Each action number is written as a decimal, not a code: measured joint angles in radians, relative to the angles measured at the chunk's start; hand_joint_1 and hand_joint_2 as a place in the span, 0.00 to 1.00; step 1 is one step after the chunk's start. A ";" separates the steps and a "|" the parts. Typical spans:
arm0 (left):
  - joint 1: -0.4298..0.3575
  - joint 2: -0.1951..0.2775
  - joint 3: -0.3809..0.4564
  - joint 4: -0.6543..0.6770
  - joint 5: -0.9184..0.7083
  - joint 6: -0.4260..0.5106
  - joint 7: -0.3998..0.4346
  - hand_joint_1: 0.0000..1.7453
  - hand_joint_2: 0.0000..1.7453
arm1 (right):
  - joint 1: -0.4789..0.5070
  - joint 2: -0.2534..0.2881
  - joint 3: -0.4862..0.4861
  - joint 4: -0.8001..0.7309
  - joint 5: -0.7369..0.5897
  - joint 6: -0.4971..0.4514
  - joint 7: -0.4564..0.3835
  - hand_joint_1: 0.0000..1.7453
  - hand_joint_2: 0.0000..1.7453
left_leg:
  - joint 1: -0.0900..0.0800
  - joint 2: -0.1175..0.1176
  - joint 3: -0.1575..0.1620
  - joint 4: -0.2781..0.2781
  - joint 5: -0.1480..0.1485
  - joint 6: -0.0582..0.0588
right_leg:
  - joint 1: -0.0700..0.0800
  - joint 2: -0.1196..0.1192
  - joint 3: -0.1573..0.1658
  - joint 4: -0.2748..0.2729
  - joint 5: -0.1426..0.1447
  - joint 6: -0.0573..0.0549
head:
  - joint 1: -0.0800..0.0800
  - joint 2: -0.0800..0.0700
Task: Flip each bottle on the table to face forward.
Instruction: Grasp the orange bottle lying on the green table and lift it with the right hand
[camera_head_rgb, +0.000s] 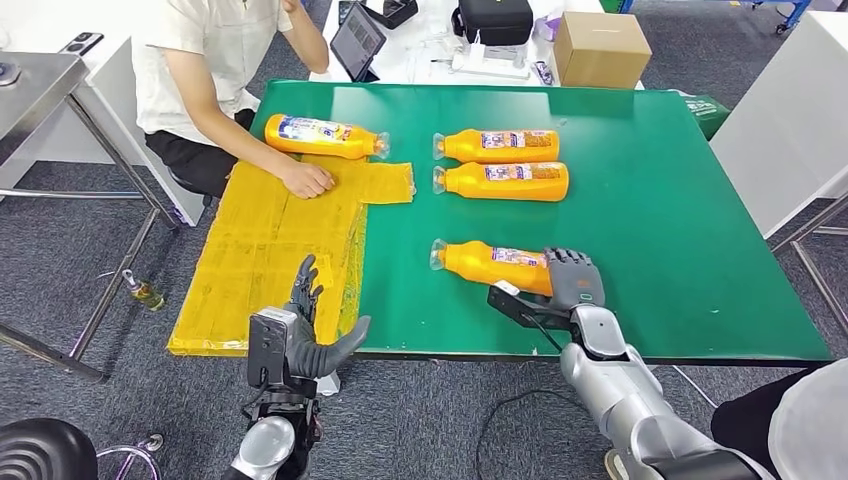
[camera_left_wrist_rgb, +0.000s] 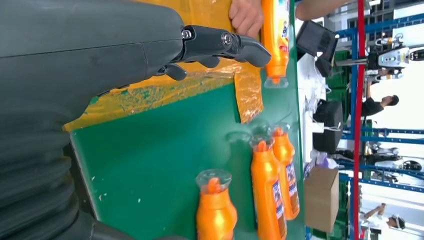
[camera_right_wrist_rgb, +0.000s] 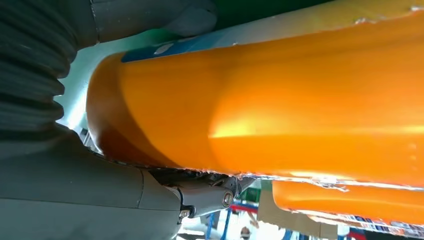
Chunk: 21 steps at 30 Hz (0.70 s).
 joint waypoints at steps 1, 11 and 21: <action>0.000 0.001 0.000 0.000 0.002 -0.003 0.001 0.00 1.00 | 0.000 -0.006 -0.001 0.002 -0.019 0.011 -0.010 1.00 1.00 | 0.000 0.000 0.000 0.000 0.000 0.000 | 0.000 0.000 0.000 0.000 0.000 0.000 | 0.000 0.000; 0.000 0.011 -0.001 0.000 0.017 -0.015 0.010 0.00 1.00 | 0.008 -0.042 -0.020 0.009 -0.132 0.067 -0.093 1.00 1.00 | 0.000 -0.001 0.015 0.000 -0.006 0.001 | 0.000 0.000 0.005 -0.002 -0.006 0.002 | 0.000 0.000; 0.003 0.014 0.001 -0.007 0.146 -0.008 -0.033 0.00 1.00 | 0.084 0.005 -0.136 -0.114 -0.603 0.266 -0.427 1.00 1.00 | 0.001 0.006 0.022 0.000 -0.009 0.001 | 0.002 0.007 0.021 -0.003 -0.004 0.001 | 0.000 0.000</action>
